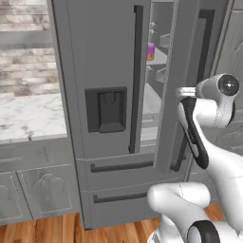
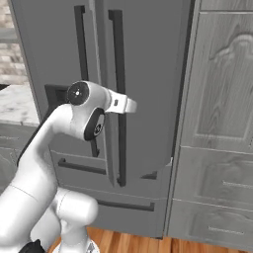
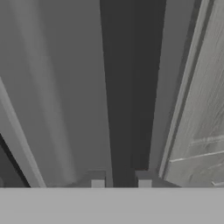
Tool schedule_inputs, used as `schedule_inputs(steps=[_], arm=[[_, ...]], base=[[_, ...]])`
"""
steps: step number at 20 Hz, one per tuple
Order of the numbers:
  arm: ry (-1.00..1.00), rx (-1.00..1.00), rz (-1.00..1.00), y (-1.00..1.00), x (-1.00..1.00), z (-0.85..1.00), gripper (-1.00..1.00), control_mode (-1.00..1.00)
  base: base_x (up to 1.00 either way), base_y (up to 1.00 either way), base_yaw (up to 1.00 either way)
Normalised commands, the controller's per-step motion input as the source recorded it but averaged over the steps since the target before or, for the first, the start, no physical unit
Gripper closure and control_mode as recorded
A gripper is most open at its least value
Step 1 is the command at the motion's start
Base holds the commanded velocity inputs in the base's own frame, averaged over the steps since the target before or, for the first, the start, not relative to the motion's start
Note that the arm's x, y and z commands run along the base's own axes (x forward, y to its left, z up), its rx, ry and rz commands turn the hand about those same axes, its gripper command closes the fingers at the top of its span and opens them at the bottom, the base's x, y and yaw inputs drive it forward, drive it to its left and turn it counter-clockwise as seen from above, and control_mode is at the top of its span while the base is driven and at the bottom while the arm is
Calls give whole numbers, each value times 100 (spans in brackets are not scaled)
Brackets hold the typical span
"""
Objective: Open the fridge, grab two sodas, and place both sodas inside the bowl with ice on the dining counter.
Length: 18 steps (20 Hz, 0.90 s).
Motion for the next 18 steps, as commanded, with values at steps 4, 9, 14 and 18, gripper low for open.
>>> schedule_inputs(steps=[4,9,14,18], arm=[[0,0,-1,-33,-94,32,-100,-100],[0,0,-2,-19,-48,-6,-100,-100],[-8,-6,0,41,-45,-8,-100,-100],[-22,-19,0,81,-55,47,-100,-100]], base=[[0,0,0],[0,0,0],[0,0,0],[0,0,0]])
